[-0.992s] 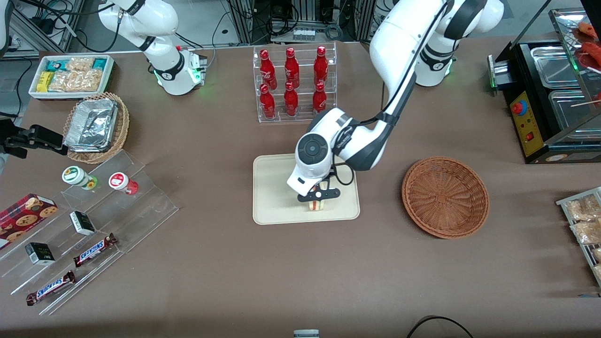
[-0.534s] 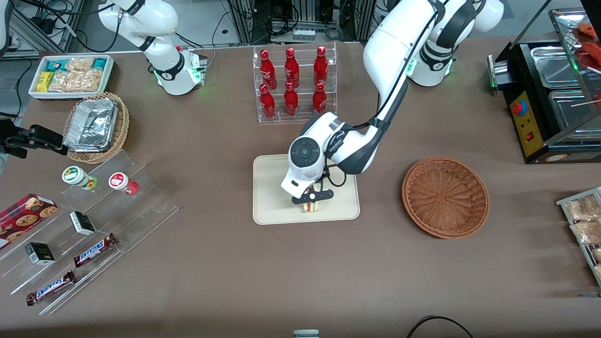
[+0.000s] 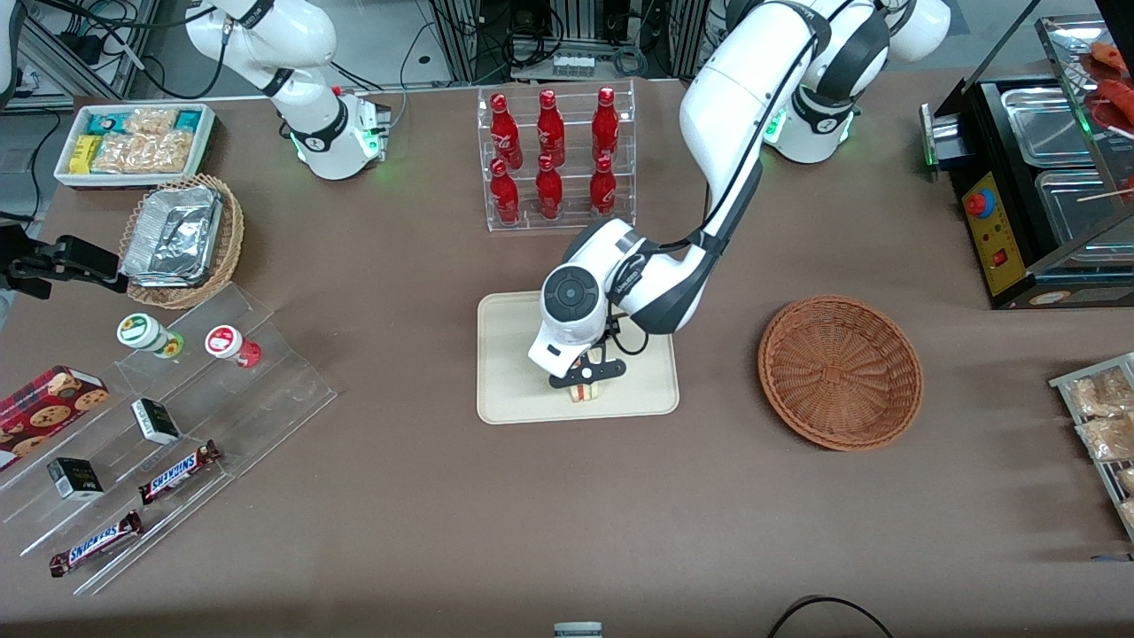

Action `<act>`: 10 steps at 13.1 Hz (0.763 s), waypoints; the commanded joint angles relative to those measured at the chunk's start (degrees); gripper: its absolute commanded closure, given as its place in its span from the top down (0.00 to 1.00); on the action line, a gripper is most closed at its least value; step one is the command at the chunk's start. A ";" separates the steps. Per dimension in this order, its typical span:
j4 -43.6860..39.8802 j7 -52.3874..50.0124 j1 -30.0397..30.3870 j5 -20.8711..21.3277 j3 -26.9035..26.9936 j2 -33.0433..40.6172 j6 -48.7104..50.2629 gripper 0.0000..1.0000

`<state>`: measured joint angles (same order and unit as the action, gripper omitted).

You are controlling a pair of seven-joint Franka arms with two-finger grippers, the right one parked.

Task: Place sandwich from basket to tray
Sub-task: 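Lower the sandwich onto the tray and open the left gripper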

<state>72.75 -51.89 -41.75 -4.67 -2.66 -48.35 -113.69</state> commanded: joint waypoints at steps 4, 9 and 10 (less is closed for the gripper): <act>-2.18 -0.93 -0.26 -0.43 0.29 4.30 5.14 1.00; -2.35 0.30 1.50 -0.52 0.46 9.76 11.65 1.00; -2.27 1.69 1.59 -0.26 0.55 10.64 11.83 1.00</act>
<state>69.67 -51.75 -40.46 -4.66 -2.28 -39.36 -102.98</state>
